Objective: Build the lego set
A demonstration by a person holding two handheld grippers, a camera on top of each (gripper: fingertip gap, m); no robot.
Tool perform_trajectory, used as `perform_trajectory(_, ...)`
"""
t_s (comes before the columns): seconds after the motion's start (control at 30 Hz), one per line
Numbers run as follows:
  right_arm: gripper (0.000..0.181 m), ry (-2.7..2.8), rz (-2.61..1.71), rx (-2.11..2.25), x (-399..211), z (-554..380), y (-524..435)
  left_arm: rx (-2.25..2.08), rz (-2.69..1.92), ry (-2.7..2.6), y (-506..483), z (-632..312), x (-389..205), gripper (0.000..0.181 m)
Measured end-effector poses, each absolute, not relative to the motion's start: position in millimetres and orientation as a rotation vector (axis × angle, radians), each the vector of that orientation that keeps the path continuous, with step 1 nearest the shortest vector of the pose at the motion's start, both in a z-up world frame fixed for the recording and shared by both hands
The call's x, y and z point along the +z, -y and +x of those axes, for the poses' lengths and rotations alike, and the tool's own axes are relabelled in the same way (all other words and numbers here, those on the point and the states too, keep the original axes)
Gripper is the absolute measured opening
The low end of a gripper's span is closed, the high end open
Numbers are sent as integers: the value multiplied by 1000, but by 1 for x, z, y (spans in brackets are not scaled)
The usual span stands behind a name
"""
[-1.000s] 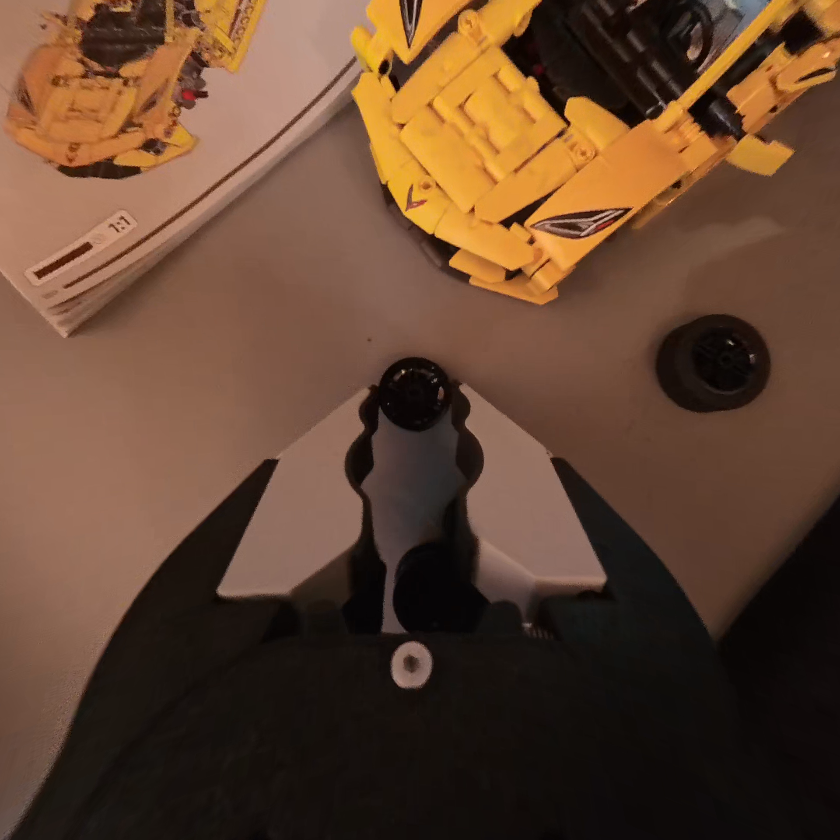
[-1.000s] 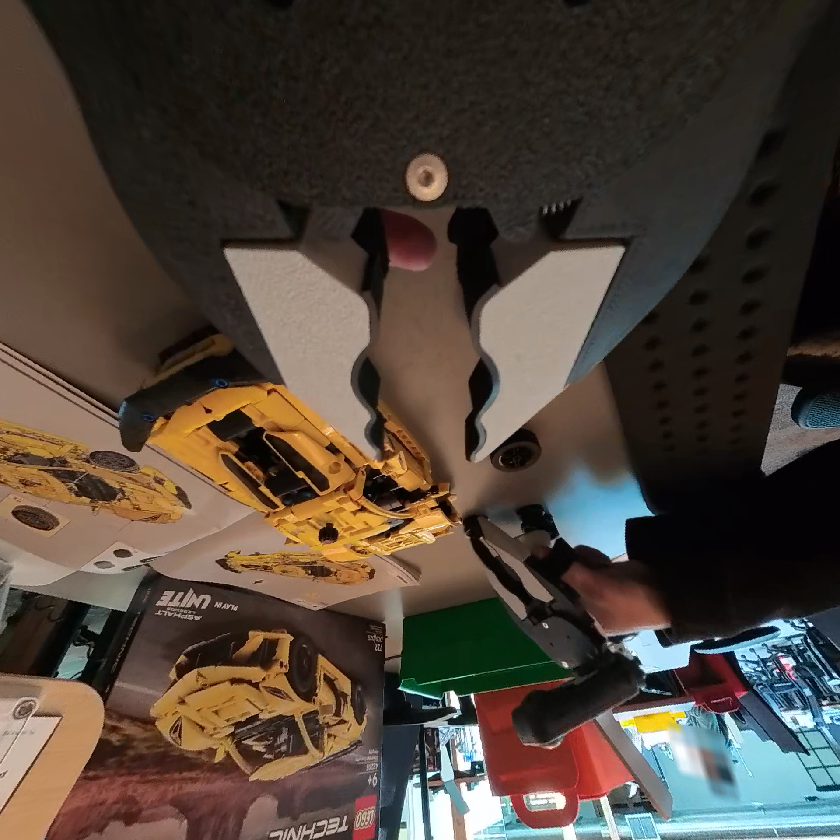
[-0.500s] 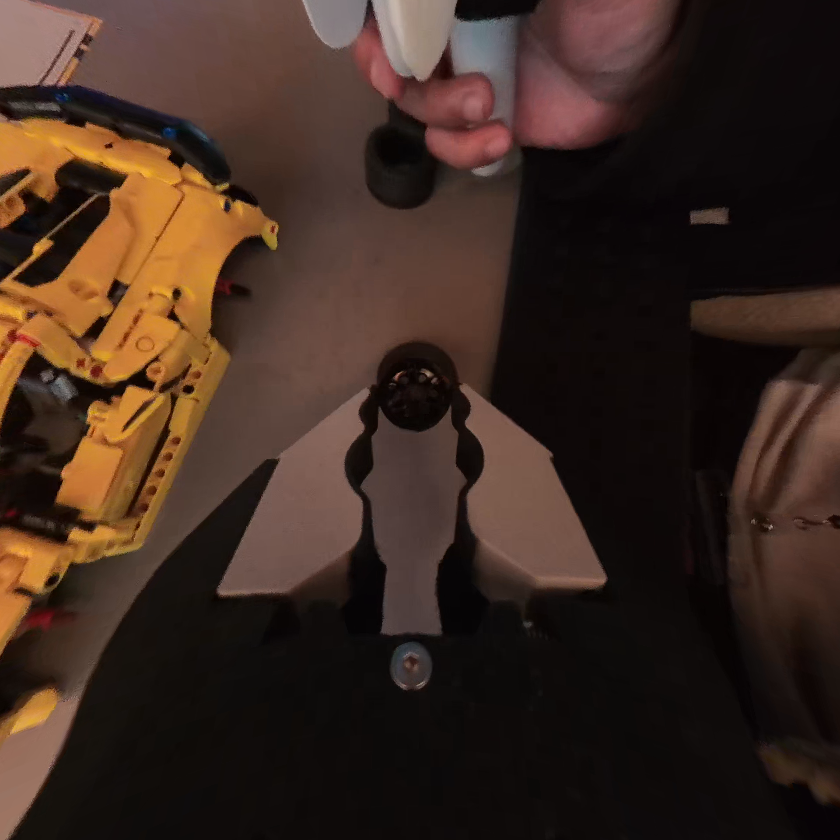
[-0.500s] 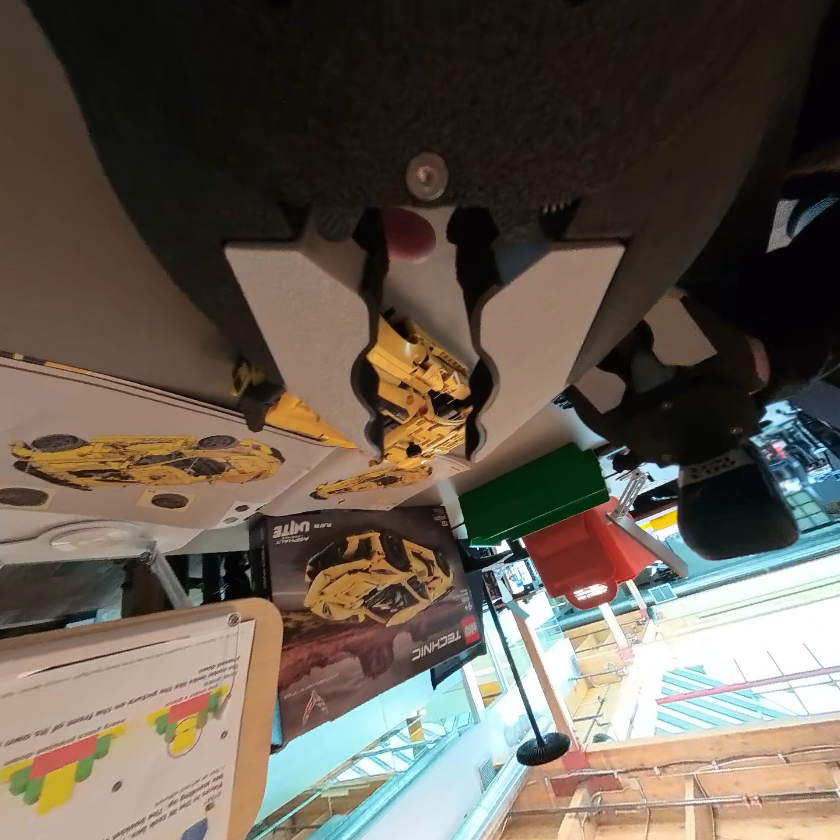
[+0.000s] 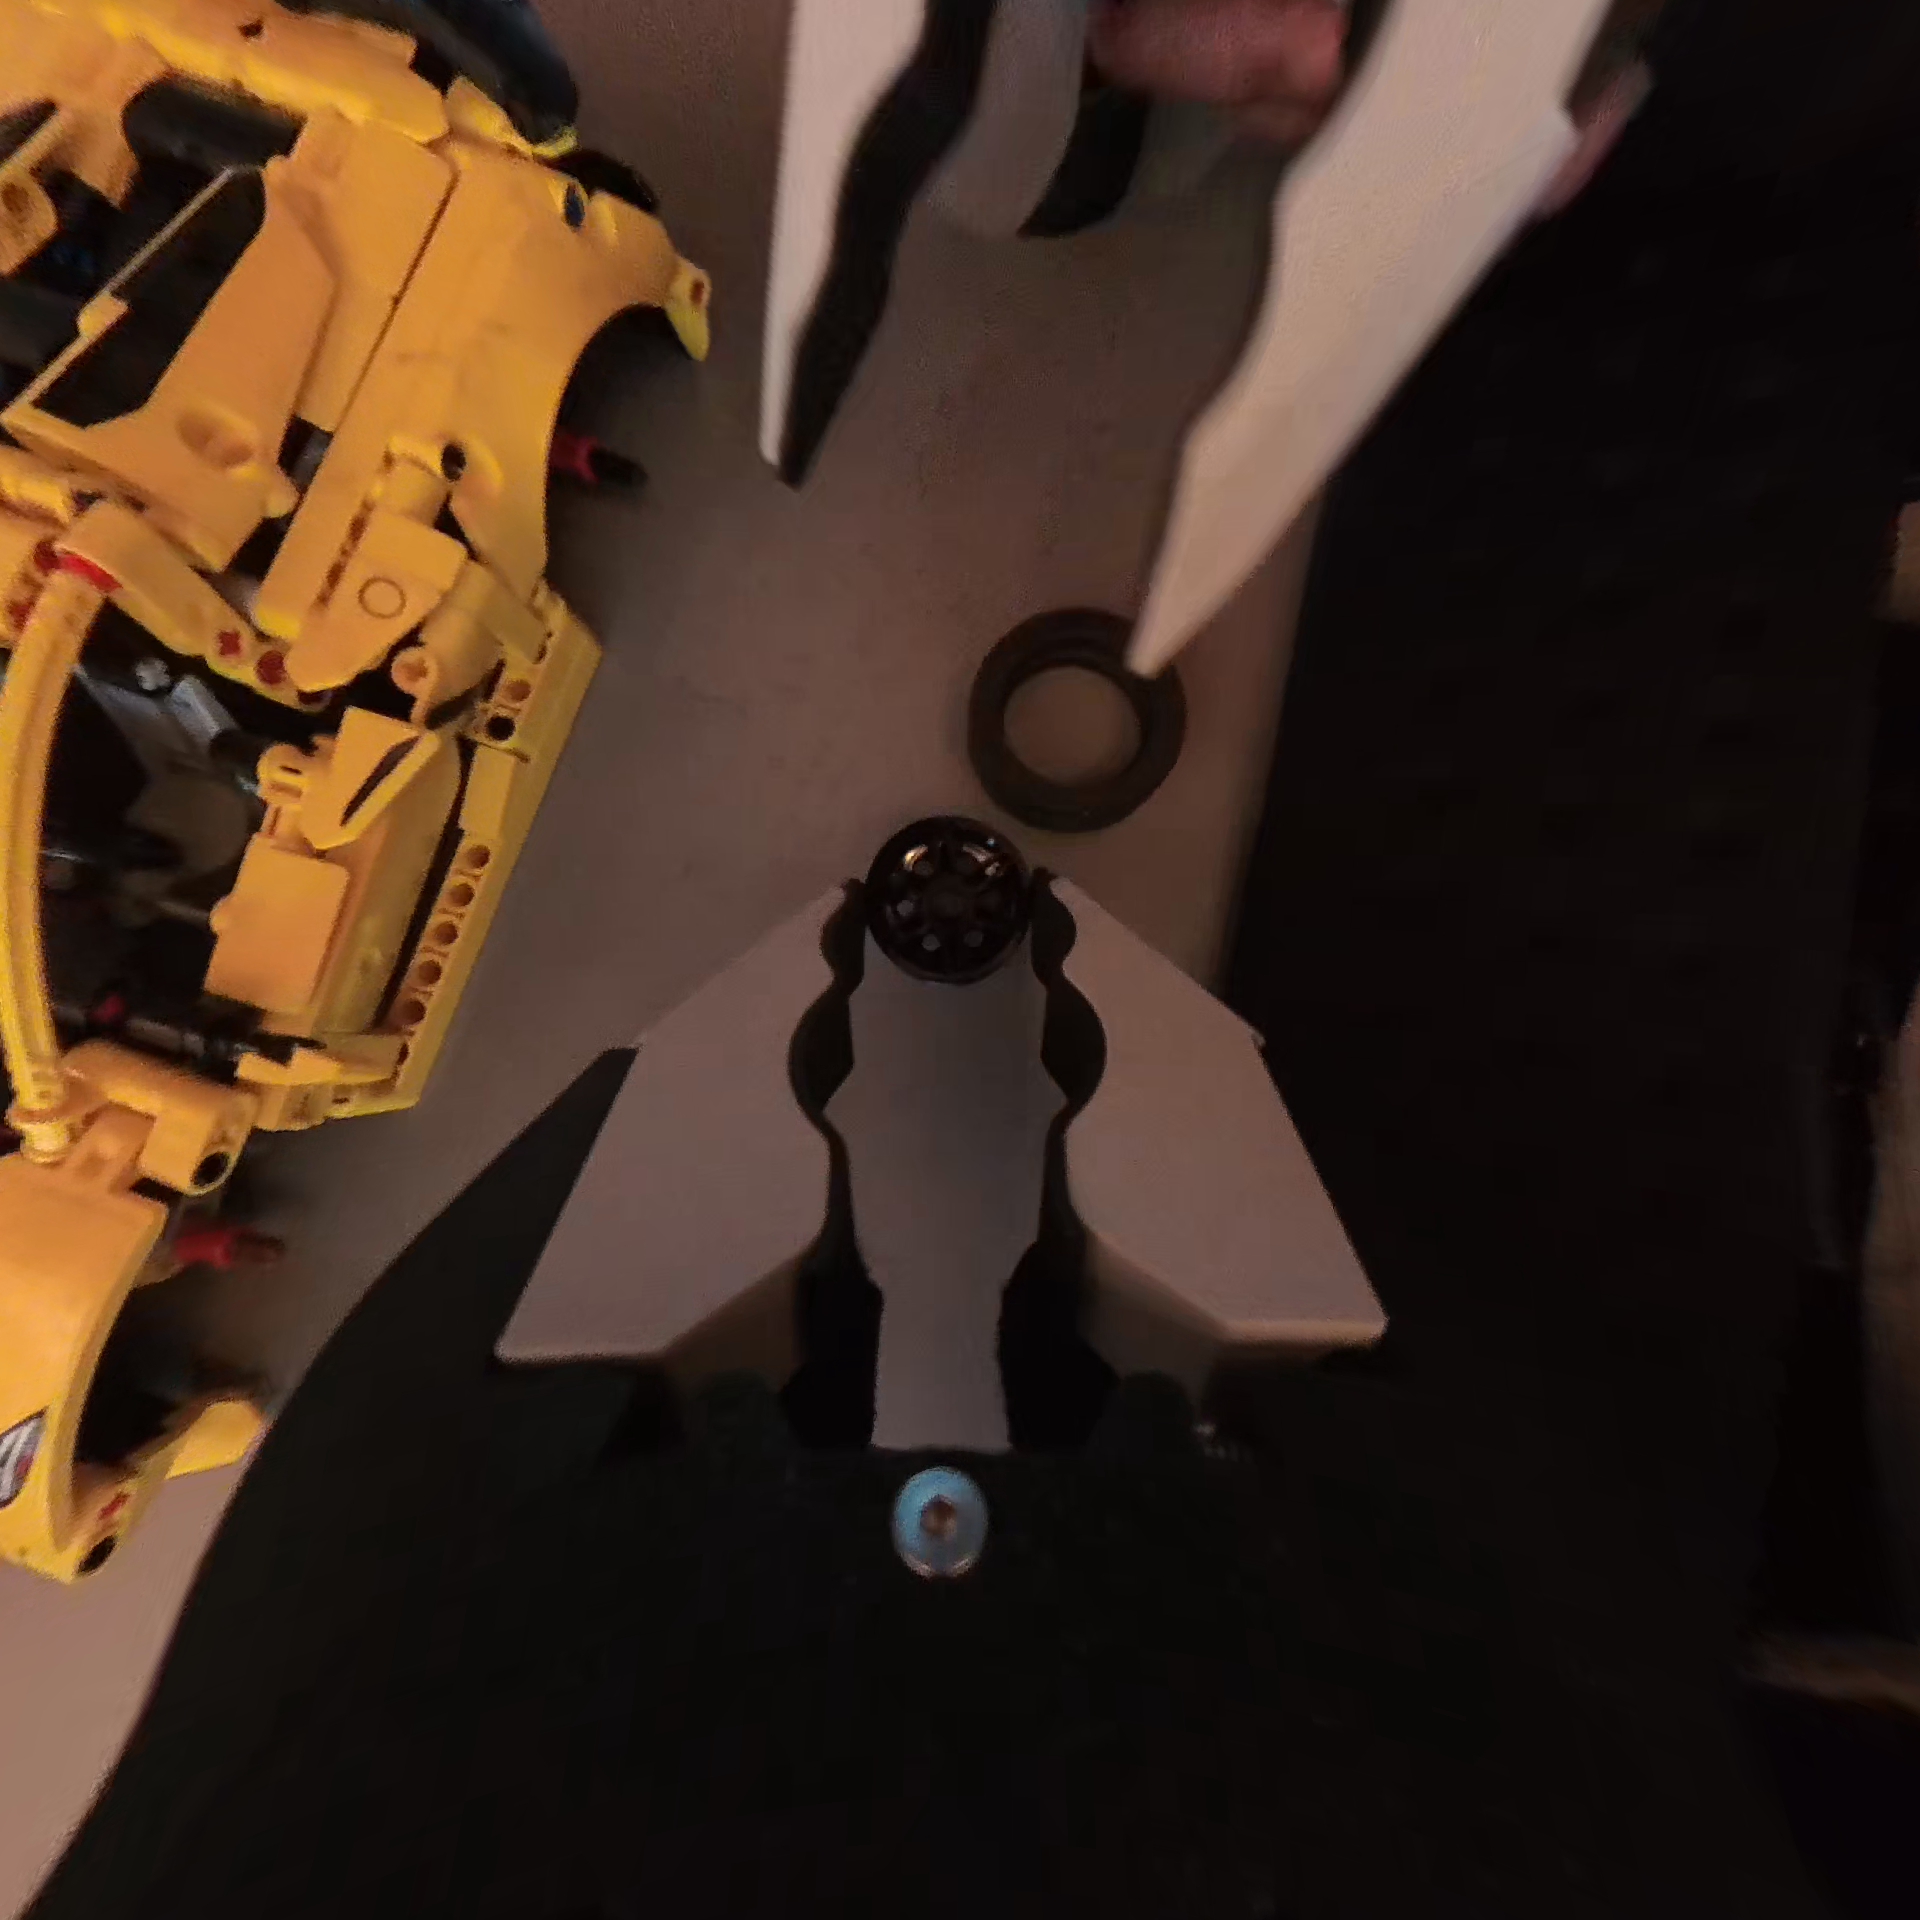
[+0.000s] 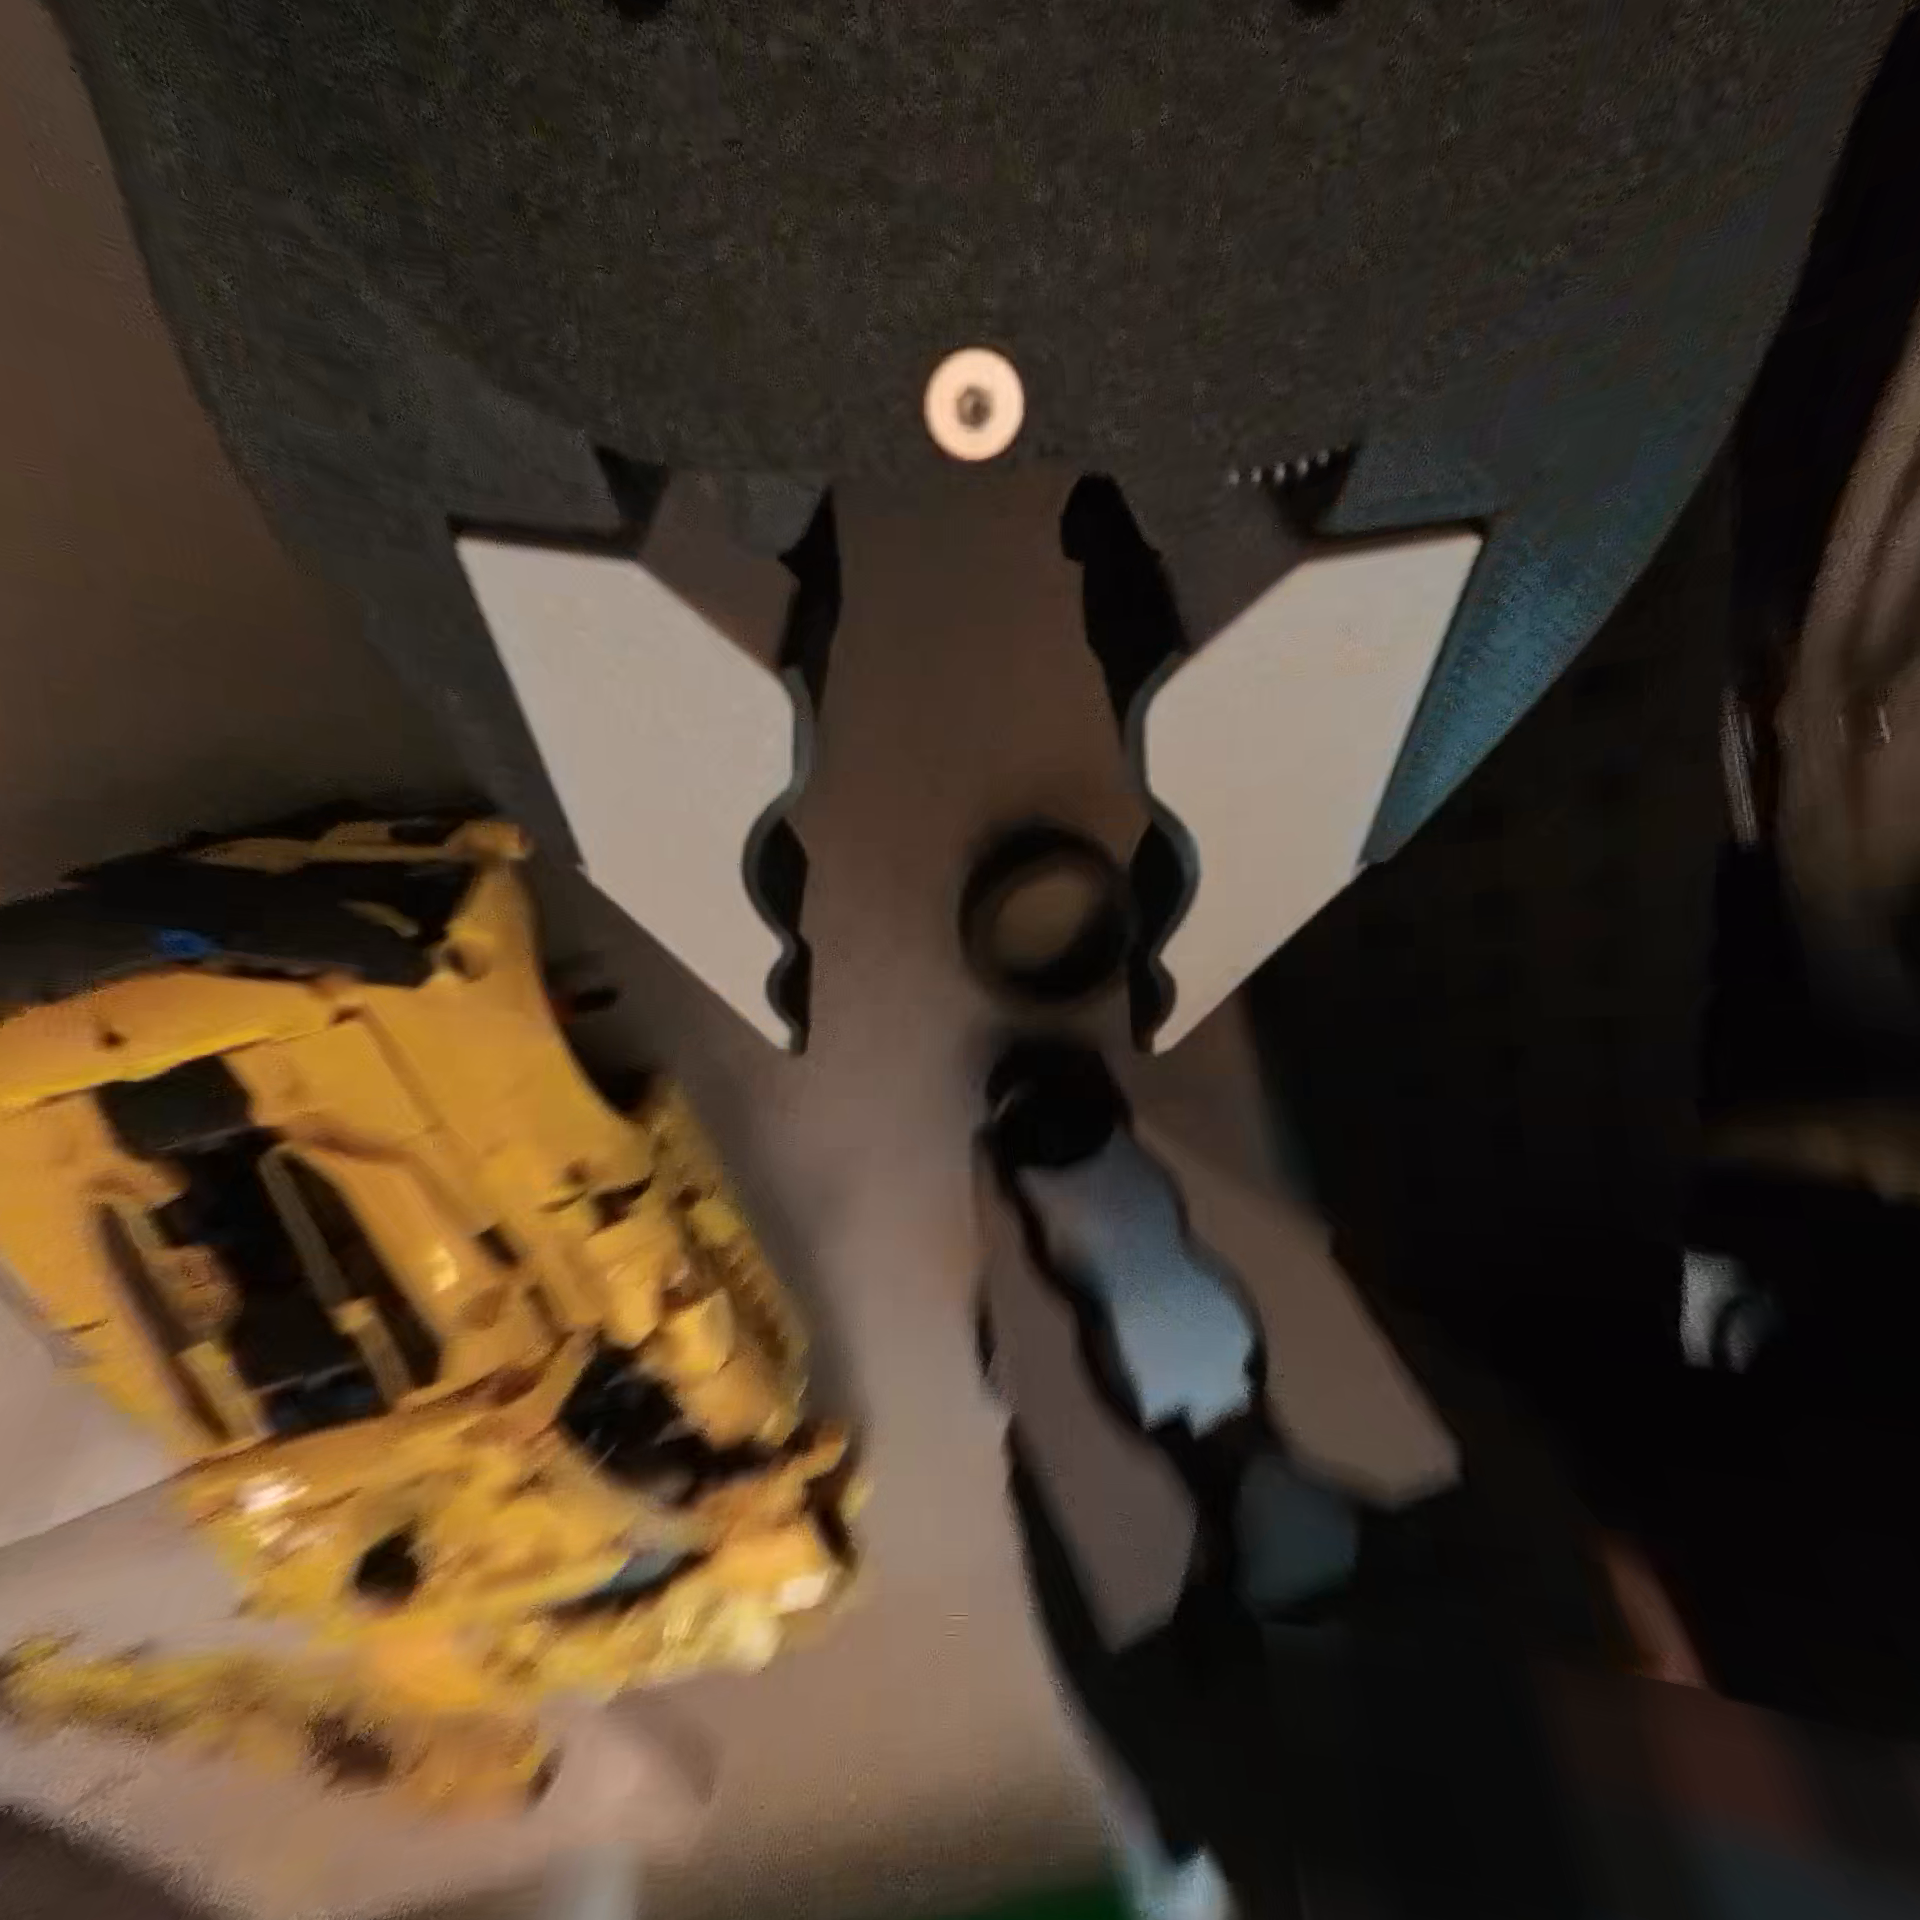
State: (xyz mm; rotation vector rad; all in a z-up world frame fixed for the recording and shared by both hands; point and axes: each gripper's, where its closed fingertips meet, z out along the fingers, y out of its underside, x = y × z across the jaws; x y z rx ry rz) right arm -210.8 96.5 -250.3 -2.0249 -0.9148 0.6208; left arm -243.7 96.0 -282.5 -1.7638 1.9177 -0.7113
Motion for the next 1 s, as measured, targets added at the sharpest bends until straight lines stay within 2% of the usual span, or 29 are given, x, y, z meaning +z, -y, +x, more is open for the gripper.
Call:
perform_trajectory(0.07,63,1084,-2063,568,-261,-210,-78,-748,-1763,-1886,-96,-241,-281,33)
perform_trajectory(0.17,51,1076,-1985,595,-250,-215,-74,-830,-1720,-1865,-92,-236,-269,33)
perform_trajectory(0.3,50,1155,-1910,600,-249,-229,-69,-1072,-1569,-1752,-77,-220,-235,33)
perform_trajectory(0.43,46,930,-1836,949,-217,-228,-68,-1091,-1392,-1680,-76,-217,-216,33)
perform_trajectory(0.53,32,699,-1882,1231,-201,-222,-76,-986,-1247,-1652,-75,-215,-209,33)
perform_trajectory(0.57,23,650,-1918,1266,-204,-221,-80,-926,-1207,-1663,-75,-215,-210,33)
perform_trajectory(0.67,13,590,-1973,1345,-211,-221,-80,-737,-1129,-1716,-76,-216,-219,33)
perform_trajectory(0.83,10,497,-2212,1294,-243,-221,-77,-597,-1211,-1816,-76,-216,-253,33)
perform_trajectory(1.0,14,526,-2315,1131,-255,-219,-71,-694,-1298,-1890,-67,-216,-267,33)
